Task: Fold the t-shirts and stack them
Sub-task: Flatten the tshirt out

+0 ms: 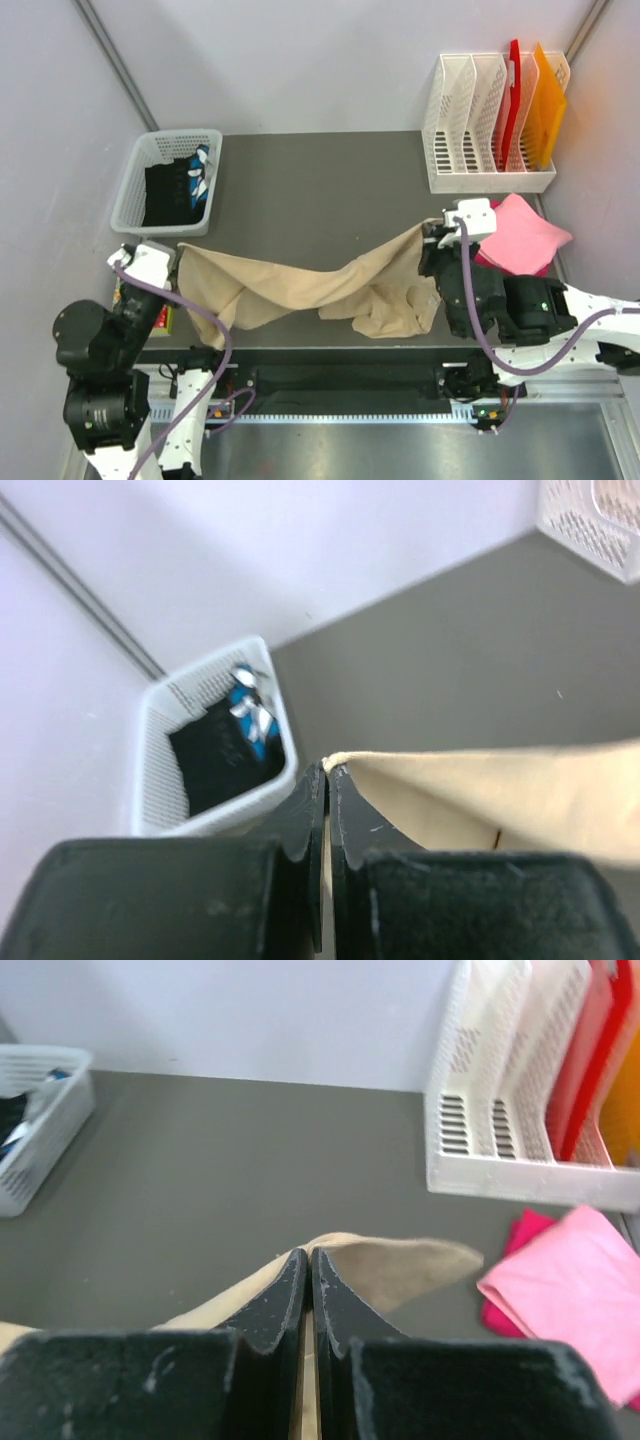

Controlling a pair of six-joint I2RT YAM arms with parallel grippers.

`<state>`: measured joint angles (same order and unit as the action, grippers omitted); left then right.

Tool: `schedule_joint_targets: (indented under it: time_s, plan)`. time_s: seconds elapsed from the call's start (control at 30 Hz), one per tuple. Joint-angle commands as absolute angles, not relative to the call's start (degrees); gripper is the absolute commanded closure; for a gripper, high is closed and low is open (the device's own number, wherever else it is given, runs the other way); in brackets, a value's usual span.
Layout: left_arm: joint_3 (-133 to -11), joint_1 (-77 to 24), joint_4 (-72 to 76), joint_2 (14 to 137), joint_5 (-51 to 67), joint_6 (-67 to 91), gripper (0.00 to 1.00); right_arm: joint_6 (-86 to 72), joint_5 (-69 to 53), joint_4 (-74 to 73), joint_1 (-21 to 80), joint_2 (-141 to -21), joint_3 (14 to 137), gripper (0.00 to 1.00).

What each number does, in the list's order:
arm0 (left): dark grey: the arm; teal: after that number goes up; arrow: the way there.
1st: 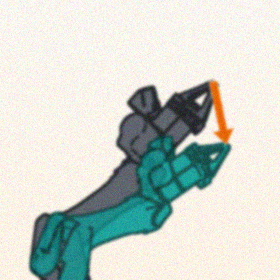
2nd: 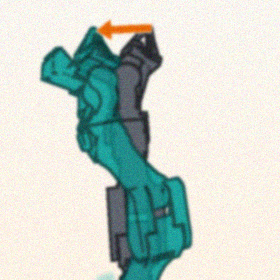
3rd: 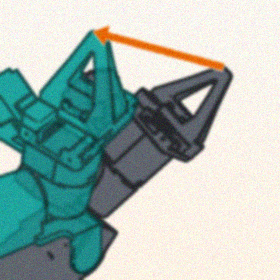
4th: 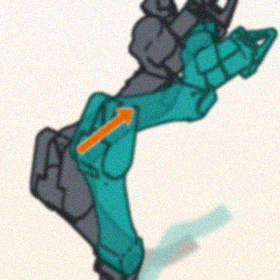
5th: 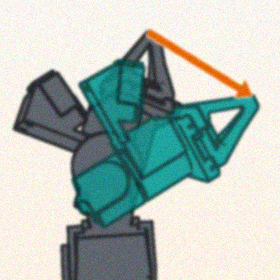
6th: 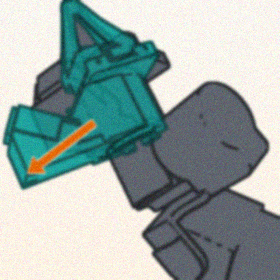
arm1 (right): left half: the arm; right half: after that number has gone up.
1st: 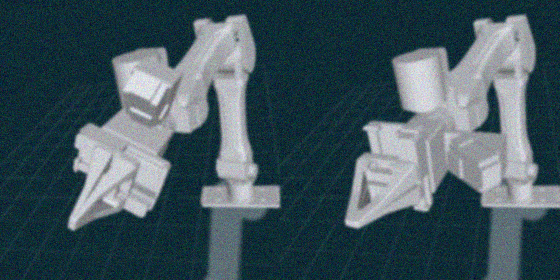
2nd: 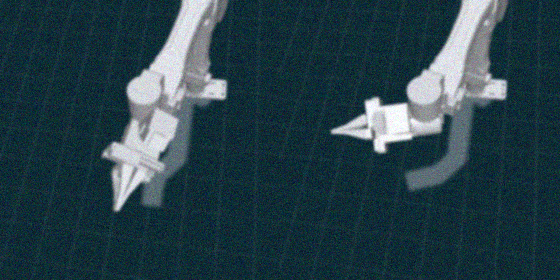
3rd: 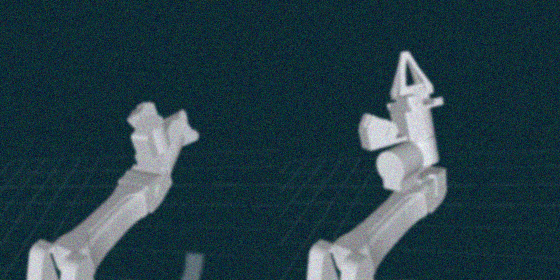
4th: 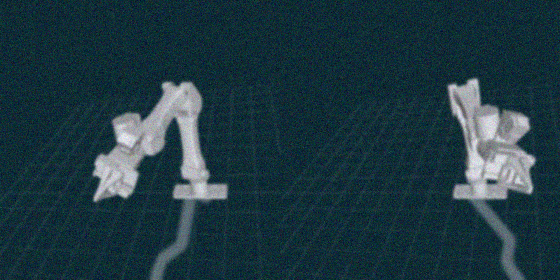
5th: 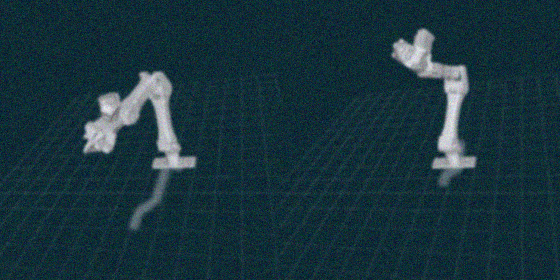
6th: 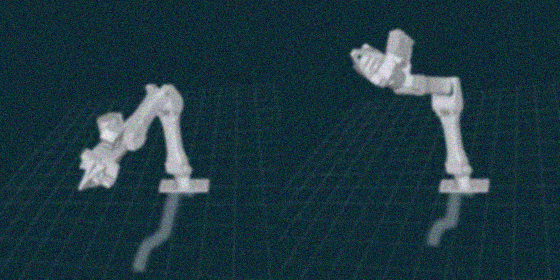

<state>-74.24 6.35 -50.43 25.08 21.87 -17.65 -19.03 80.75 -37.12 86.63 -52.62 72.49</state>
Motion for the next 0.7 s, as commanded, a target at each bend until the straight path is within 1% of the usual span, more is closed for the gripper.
schedule_joint_targets:
  time_s: [0.0,0.07,0.2,0.33,0.43,0.47,0.5,0.53,0.57,0.6,0.67]
  plan:
    - [-80.2,5.6,-47.2,26.1,15.7,-17.0,1.0,-6.8,102.7,-26.4,92.7,-52.4,78.8,1.0]
    - [-81.3,5.1,-45.2,28.7,12.5,-16.9,1.0,-6.8,102.7,-27.6,92.5,-52.5,80.9,1.0]
    - [-80.2,4.1,-40.9,34.7,7.7,-16.9,1.0,-4.0,102.4,-29.1,91.8,-53.3,90.1,1.0]
    - [-79.1,4.1,-35.7,39.4,5.0,-16.3,1.0,1.7,99.5,-29.9,85.7,-55.6,98.8,1.0]
    - [-82.2,4.1,-34.7,42.1,3.9,-15.4,1.0,5.5,95.9,-29.3,82.1,-56.8,104.3,1.0]
    - [-84.4,4.0,-35.2,42.5,3.7,-15.3,1.0,10.7,95.0,-27.3,81.5,-56.7,104.8,1.0]
    - [-85.5,4.1,-35.4,42.9,3.7,-14.9,1.0,15.0,94.2,-18.1,81.0,-56.3,102.8,1.0]
    - [-86.5,4.2,-35.9,43.2,3.8,-14.9,1.0,19.5,93.9,-12.8,80.7,-55.3,101.1,1.0]
    - [-87.3,4.1,-36.5,43.2,3.9,-15.0,1.0,28.9,93.5,-6.9,80.5,-54.6,99.0,1.0]
    - [-89.0,4.1,-38.0,43.2,3.8,-15.0,1.0,33.6,93.2,5.2,80.4,-54.1,94.6,1.0]
    - [-90.1,4.1,-38.8,42.5,3.3,-15.4,1.0,38.6,93.3,10.4,80.3,-52.8,91.8,1.0]
